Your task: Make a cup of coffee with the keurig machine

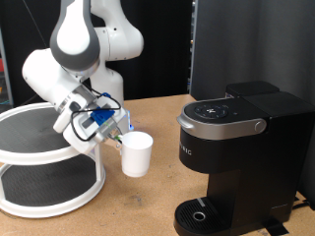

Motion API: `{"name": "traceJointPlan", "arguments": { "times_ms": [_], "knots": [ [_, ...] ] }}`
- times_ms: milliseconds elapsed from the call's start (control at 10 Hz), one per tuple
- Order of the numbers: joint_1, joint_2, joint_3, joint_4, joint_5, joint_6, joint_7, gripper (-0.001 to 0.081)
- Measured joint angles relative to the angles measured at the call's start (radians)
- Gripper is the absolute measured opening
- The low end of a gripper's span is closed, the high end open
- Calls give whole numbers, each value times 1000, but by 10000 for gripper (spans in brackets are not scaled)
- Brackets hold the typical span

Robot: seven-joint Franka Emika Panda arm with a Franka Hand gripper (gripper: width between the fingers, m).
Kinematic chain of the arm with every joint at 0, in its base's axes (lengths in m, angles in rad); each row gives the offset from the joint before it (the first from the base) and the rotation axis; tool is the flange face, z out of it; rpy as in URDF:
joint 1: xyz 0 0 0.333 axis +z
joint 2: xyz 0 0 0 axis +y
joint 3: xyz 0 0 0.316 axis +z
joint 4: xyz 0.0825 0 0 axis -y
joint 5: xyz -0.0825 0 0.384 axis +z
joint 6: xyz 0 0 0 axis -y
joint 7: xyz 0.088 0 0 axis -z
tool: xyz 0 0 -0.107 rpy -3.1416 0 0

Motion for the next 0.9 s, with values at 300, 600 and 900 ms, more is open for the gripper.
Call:
{"name": "traceJointPlan", "arguments": {
  "times_ms": [300,600,900],
  "knots": [
    [10,76,30,24,45,16,-25,69],
    [16,129,58,54,87,15,-40,69],
    [17,146,85,75,123,14,-40,69]
  ]
}}
